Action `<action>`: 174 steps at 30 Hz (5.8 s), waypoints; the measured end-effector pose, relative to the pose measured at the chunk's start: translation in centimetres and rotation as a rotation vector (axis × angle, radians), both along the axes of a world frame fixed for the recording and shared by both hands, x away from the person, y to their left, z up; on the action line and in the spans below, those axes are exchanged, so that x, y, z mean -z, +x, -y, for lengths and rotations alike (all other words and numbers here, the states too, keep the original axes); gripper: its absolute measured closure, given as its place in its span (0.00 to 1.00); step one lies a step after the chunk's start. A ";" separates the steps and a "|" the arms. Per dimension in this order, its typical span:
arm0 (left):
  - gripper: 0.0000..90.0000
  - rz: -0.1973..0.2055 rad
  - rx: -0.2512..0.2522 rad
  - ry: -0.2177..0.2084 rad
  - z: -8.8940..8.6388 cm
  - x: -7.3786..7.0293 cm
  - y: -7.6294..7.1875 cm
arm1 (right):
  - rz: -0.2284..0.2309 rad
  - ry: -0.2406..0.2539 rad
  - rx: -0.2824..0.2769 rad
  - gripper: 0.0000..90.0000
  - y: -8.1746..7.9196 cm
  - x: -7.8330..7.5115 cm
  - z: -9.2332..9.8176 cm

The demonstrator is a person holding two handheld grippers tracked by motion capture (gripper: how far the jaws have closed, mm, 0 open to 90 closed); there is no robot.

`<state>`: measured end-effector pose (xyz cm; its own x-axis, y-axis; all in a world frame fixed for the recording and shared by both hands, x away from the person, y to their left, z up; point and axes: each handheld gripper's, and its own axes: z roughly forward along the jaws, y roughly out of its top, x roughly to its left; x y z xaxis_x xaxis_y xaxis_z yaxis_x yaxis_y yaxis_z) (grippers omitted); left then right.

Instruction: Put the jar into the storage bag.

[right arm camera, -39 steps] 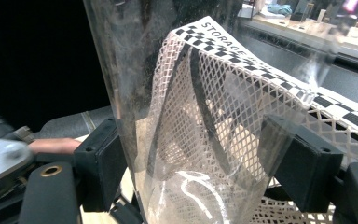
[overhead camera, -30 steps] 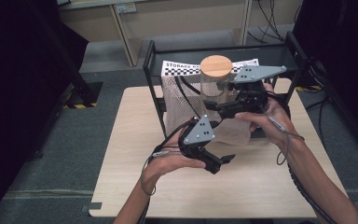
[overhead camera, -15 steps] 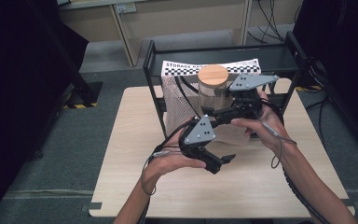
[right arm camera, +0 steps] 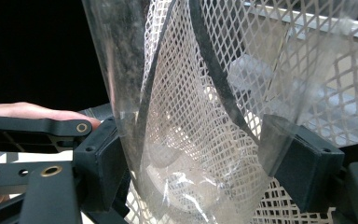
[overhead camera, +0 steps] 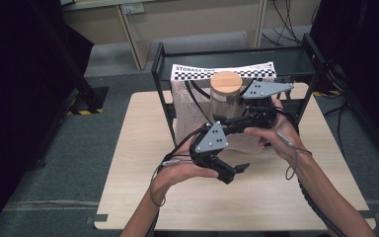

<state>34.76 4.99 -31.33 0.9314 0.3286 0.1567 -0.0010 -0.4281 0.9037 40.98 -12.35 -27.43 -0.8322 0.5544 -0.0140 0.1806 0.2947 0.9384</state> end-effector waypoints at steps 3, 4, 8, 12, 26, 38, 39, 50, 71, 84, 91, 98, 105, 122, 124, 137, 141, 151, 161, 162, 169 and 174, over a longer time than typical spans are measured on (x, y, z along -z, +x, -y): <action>0.00 0.000 -0.001 0.000 0.0 0.0 0.0 | -0.001 -0.002 0.001 0.28 0.0 0.0 0.0; 0.00 0.000 -0.001 0.000 0.0 0.0 0.0 | -0.001 -0.002 0.001 0.28 0.0 0.0 0.0; 0.00 0.000 0.000 0.000 0.0 0.0 0.0 | -0.002 -0.007 0.002 0.27 0.0 0.1 -0.1; 0.00 0.000 -0.001 -0.001 0.0 0.0 0.0 | -0.004 -0.008 0.003 0.27 0.1 0.1 -0.1; 0.00 -0.001 -0.002 -0.004 0.1 0.1 0.0 | -0.004 -0.015 0.001 0.27 0.1 0.2 -0.1; 0.00 0.000 -0.001 -0.003 0.1 0.0 0.0 | -0.009 -0.024 -0.001 0.25 0.1 0.3 -0.3; 0.00 -0.001 -0.001 -0.003 0.1 0.1 0.0 | -0.011 -0.022 -0.002 0.25 0.1 0.3 -0.3; 0.00 0.000 -0.001 -0.002 0.1 0.0 0.1 | -0.015 -0.015 -0.004 0.24 0.2 0.4 -0.3; 0.00 -0.013 -0.015 0.011 0.0 0.5 0.5 | 0.021 0.082 0.004 0.22 -0.1 -0.9 0.4; 0.01 -0.011 -0.026 0.012 -0.1 0.6 0.7 | 0.017 0.080 0.008 0.18 -0.3 -0.6 1.4; 0.01 -0.010 -0.025 0.012 0.0 0.7 0.7 | 0.029 0.073 0.003 0.16 -1.2 -0.5 1.8; 0.01 -0.008 -0.025 0.007 -0.1 0.7 0.6 | 0.039 0.082 -0.003 0.12 -2.1 0.0 2.4; 0.01 -0.007 -0.024 0.006 -0.1 0.7 0.5 | 0.048 0.096 -0.012 0.10 -3.4 0.8 3.3; 0.01 -0.008 -0.023 0.008 -0.2 0.6 0.5 | 0.037 0.108 0.012 0.08 -4.7 3.5 5.6; 0.01 -0.008 -0.024 0.009 -0.2 0.6 0.5 | 0.031 0.115 0.010 0.08 -4.8 4.0 5.8; 0.01 -0.007 -0.024 0.009 -0.1 0.6 0.5 | 0.032 0.110 0.032 0.08 -5.9 6.7 6.3; 0.01 -0.007 -0.025 0.008 -0.1 0.7 0.5 | 0.026 0.112 0.038 0.07 -6.1 7.6 6.5; 0.01 -0.006 -0.025 0.010 -0.1 0.7 0.5 | 0.014 0.110 0.063 0.04 -6.3 9.5 7.2; 0.01 -0.006 -0.025 0.006 -0.1 0.7 0.5 | 0.009 0.106 0.075 0.03 -6.8 10.9 7.7; 0.01 -0.006 -0.025 0.006 -0.1 0.7 0.5 | 0.007 0.105 0.075 0.03 -6.8 11.1 7.8; 0.01 -0.007 -0.025 0.001 -0.1 0.7 0.5 | -0.005 0.101 0.080 0.03 -7.1 11.9 8.0; 0.01 -0.007 -0.026 0.004 -0.1 0.7 0.5 | -0.011 0.100 0.083 0.03 -7.3 12.3 8.2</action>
